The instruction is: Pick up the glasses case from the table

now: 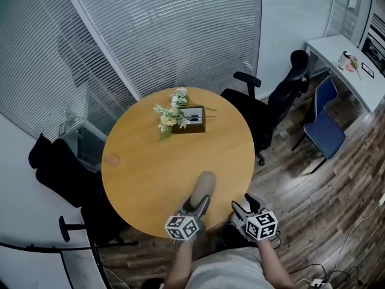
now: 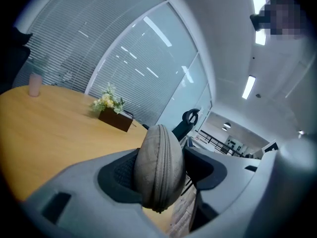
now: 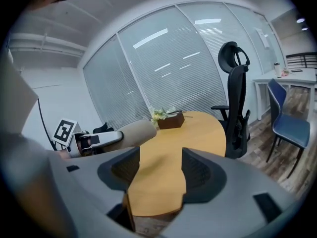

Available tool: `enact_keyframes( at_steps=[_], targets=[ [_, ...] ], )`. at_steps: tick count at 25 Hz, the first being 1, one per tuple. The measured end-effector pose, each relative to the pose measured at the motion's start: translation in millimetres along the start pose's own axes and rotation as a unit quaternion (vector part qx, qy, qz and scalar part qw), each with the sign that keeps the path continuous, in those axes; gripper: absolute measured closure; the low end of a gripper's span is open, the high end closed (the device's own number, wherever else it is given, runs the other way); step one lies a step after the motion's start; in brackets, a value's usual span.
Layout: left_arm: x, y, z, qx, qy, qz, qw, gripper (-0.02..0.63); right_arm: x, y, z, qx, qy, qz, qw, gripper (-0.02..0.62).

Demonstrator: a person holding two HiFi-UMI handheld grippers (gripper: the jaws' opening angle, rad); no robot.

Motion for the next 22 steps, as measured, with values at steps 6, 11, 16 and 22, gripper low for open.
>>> enact_keyframes(
  at_steps=[6,11,16,22],
  targets=[
    [15.0,-48.9,-2.4,-0.007,-0.014,0.012,0.9998,0.336,21.4,-17.1,-28.5,0.005,0.010,0.021,1.000,0.362],
    [23.4,-79.8,-9.0,-0.011,-0.019,0.015,0.9997,0.336,35.2,-26.8,-52.2,0.004,0.014,0.030,0.999,0.407],
    [32.0,-94.5,-9.3,-0.003,-0.027,0.021,0.9994,0.336,46.2,-32.4,-67.8,0.001,0.002,0.020,1.000,0.442],
    [48.9,-107.7,-10.6,0.003,-0.024,0.018,0.9995,0.336,62.8,-39.7,-83.8,-0.012,-0.018,0.017,1.000,0.560]
  ],
)
Point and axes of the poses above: the fingertips, and each gripper's own axes: y forward along the fingers, z to its right, x out of its underside, the point moved 7 cm from there along -y, backward along the fingers, and after that the axes turned 11 degrees about -x, right-handed, at the moved point
